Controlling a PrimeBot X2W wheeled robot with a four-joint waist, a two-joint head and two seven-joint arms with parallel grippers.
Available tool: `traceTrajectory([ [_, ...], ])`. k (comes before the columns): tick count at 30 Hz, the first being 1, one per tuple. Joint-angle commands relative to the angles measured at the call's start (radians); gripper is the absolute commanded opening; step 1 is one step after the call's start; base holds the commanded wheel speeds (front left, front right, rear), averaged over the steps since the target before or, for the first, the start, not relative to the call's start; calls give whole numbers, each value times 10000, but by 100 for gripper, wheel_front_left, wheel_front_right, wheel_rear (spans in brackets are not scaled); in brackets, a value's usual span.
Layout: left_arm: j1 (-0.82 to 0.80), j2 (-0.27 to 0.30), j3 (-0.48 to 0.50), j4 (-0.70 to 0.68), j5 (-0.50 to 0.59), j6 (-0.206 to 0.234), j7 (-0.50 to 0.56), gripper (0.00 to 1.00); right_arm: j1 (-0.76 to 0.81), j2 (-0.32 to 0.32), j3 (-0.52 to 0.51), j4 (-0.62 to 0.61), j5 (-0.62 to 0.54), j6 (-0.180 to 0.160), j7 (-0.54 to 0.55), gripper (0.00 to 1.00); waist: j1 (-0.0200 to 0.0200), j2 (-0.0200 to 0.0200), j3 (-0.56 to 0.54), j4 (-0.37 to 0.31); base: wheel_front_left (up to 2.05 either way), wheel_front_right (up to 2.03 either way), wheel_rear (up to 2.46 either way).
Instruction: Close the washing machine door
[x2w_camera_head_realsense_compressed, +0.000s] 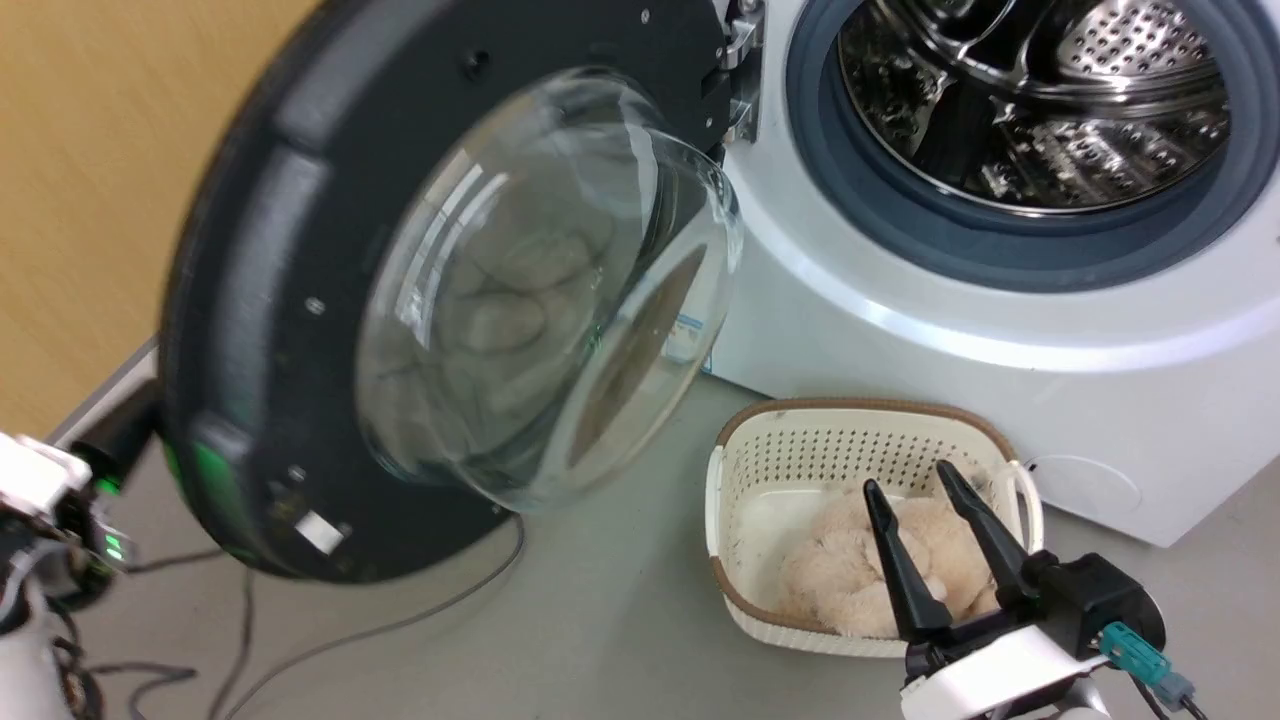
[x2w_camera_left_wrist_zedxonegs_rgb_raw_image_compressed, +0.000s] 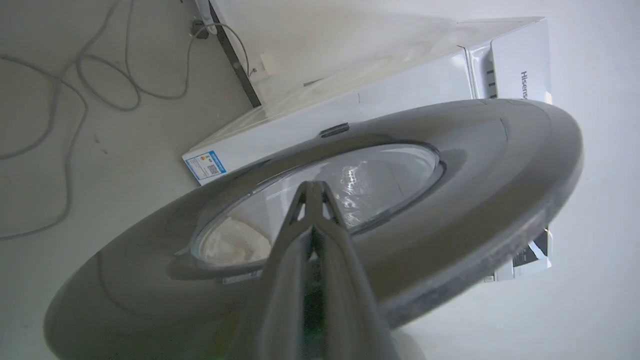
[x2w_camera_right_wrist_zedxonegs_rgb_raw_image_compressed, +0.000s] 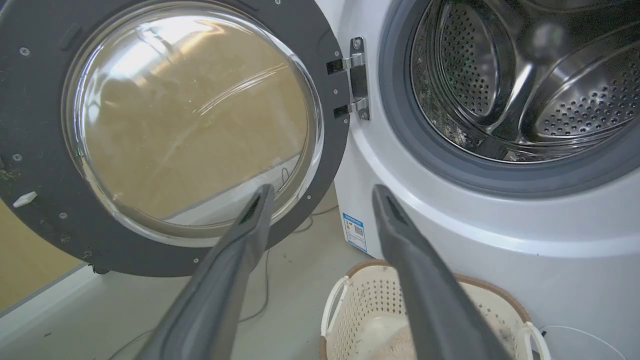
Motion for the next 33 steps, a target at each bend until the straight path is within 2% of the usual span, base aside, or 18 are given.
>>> traceTrajectory([
  [1, 355, -335, -167, -270, -208, 26, 357, 0, 71, 49, -107, 26, 76, 6, -28, 100, 0, 0, -161, -77, 0, 0, 0],
  [9, 1873, -1192, -775, -1973, -555, 338, 1539, 0, 376, 156, -444, -31, 234, 6, -45, 100, 0, 0, -749, -558, 0, 0, 0],
  [19, 3664, -2062, -1846, -4067, -820, 1022, 1961, 0, 818, 203, -849, -301, 209, 6, -48, 100, 0, 0, -1053, -1515, 0, 0, 0],
  [24, 4303, -2176, -2504, -4653, -1293, 1201, 1512, 0, 933, 210, -986, -386, 185, 6, -48, 100, 0, 0, -1022, -2197, 0, 0, 0],
  [33, 4790, -2194, -4078, -4869, -2603, 1155, -89, 0, 798, 214, -971, -518, 37, 6, -48, 100, 0, 0, -536, -3688, 0, 0, 0],
])
